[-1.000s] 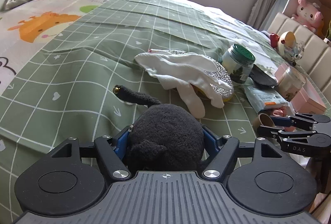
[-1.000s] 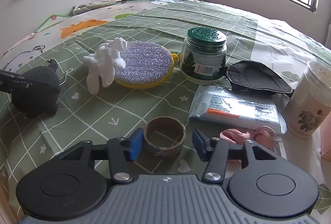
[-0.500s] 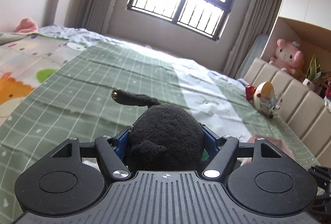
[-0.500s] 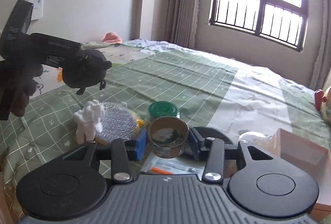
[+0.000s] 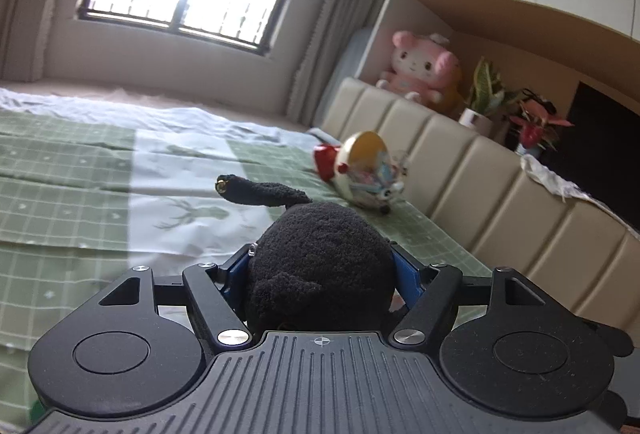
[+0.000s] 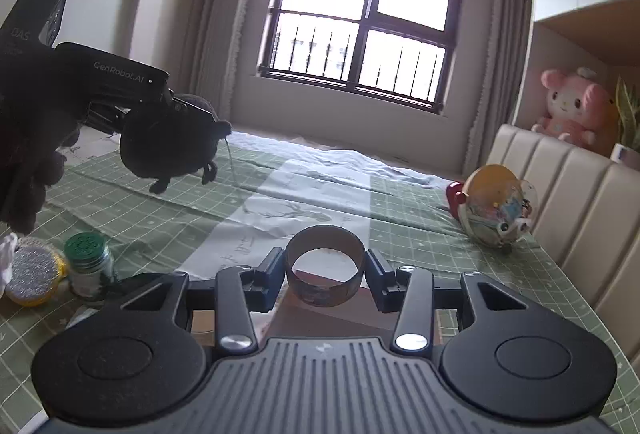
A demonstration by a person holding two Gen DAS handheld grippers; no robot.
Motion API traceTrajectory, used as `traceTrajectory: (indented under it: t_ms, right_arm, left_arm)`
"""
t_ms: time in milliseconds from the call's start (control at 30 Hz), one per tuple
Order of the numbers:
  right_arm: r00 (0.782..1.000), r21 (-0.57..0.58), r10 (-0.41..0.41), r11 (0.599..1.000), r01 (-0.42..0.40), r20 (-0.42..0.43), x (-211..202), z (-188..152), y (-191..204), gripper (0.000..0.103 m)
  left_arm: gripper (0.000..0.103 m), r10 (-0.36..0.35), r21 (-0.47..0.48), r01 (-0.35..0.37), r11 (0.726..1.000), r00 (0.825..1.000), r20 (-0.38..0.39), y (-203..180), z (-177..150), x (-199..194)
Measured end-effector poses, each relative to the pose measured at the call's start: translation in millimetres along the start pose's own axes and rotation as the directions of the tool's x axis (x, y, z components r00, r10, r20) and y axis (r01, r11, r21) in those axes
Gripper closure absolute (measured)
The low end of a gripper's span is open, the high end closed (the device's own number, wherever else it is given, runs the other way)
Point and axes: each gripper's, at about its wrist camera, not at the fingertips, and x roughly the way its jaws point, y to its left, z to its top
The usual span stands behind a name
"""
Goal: Organize soft objects
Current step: 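Place the black plush in the pink box with left tool while right tool lifts tape roll, then move the left tool to the white glove and glitter sponge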
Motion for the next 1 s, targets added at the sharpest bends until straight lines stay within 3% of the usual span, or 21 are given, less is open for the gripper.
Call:
traceTrajectory:
  t_ms: [100, 167, 233, 300, 333, 367, 433, 567, 667, 833, 1000]
  right_arm:
    - [0.999, 0.024, 0.006, 1.0, -0.005, -0.044, 21.9, -11.0, -16.9, 0.059]
    - [0.996, 0.024, 0.022, 0.999, -0.02, -0.085, 32.9, -26.2, -18.5, 0.046]
    - [0.996, 0.034, 0.024, 0.999, -0.021, -0.09, 32.7, -50.3, -13.9, 0.035]
    - [0.994, 0.041, 0.022, 0.999, -0.017, -0.112, 31.9, -74.6, -7.3, 0.035]
    - [0.991, 0.048, 0.022, 0.999, -0.016, -0.13, 31.6, -84.7, -3.8, 0.035]
    - [0.989, 0.056, 0.027, 0.998, -0.019, -0.142, 30.6, -94.6, 0.7, 0.035]
    - [0.989, 0.061, 0.039, 0.998, -0.031, -0.142, 23.1, -106.6, 5.5, 0.035]
    - [0.99, 0.043, 0.046, 0.998, -0.041, -0.13, 11.1, -116.5, 21.0, 0.035]
    - [0.99, 0.065, 0.066, 0.996, -0.058, -0.123, 2.6, -117.0, 28.7, 0.035]
    - [0.991, 0.067, 0.082, 0.995, -0.075, -0.11, -16.4, -114.6, 56.7, 0.034]
    - [0.986, 0.049, 0.11, 0.993, -0.104, -0.124, -28.0, -114.7, 88.0, 0.034]
  left_arm:
    - [0.026, -0.053, 0.03, 0.053, 0.998, 0.998, -0.021, -28.8, 10.0, 39.6]
    - [0.026, -0.11, 0.042, 0.112, 0.993, 0.993, -0.051, -47.6, 9.7, 66.9]
    - [0.025, -0.171, 0.004, 0.174, 0.985, 0.974, -0.147, -55.8, -7.3, 101.2]
    - [0.024, -0.141, 0.006, 0.151, 0.988, 0.939, -0.315, -61.7, -33.7, 141.8]
    - [0.028, -0.079, 0.058, 0.11, 0.992, 0.916, -0.394, -64.7, -52.2, 158.7]
    - [0.031, -0.012, 0.127, 0.072, 0.989, 0.908, -0.419, -68.8, -63.3, 169.0]
    - [0.034, 0.044, 0.208, 0.038, 0.977, 0.927, -0.373, -71.8, -76.0, 165.0]
    - [0.034, -0.073, 0.047, 0.089, 0.995, 0.959, -0.272, -56.4, -57.8, 129.5]
    - [0.034, -0.079, 0.051, 0.089, 0.995, 0.98, -0.185, -50.8, -46.5, 88.5]
    - [0.034, 0.003, 0.097, 0.009, 0.995, 0.992, -0.123, -31.5, -59.1, 8.2]
    - [0.034, 0.126, 0.07, -0.12, 0.99, 0.989, -0.079, 10.1, -97.7, -63.8]
